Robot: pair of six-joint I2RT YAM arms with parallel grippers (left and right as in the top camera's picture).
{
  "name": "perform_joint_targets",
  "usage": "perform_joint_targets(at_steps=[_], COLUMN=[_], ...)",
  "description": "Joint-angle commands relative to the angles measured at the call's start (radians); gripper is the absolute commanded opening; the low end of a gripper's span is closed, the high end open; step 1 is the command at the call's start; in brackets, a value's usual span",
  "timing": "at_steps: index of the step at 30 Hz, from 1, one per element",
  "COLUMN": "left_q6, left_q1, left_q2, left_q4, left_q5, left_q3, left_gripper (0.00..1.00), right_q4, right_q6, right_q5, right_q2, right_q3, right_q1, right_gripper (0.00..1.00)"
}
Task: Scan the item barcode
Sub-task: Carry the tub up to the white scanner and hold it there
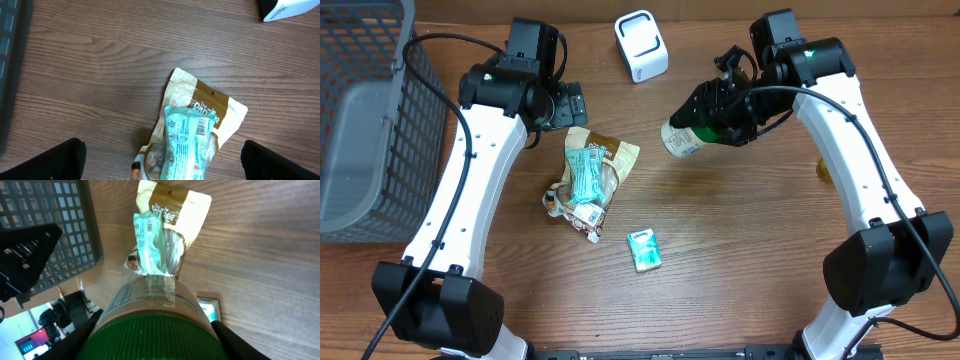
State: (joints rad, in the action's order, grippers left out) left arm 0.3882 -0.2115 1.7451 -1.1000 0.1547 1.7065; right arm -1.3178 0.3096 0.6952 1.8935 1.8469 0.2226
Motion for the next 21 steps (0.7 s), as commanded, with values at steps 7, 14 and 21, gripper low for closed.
perform_joint_targets(at_steps=[7, 14, 21], left_q6=[-0.015, -0.015, -0.015], left_q1=[-0.005, -0.005, -0.005], left_q2=[-0.012, -0.012, -0.012], left_q4=[0.0, 0.0, 0.0], left_q5=[0.01, 0.01, 0.01], left_q3=[0.017, 0.017, 0.017], left_gripper=[1.0, 1.0, 1.0], right_q4=[0.254, 0.573, 0.908], right_q6=[0.133, 0.114, -0.171], right_q5=[0.0, -0.449, -0.829], right_q2=[-0.041, -0.037, 0.013], right_q3=[0.032, 0.029, 0.022], right_q1=[0.007, 0.094, 0.218], right_gripper=[0.08, 0.04, 0.04])
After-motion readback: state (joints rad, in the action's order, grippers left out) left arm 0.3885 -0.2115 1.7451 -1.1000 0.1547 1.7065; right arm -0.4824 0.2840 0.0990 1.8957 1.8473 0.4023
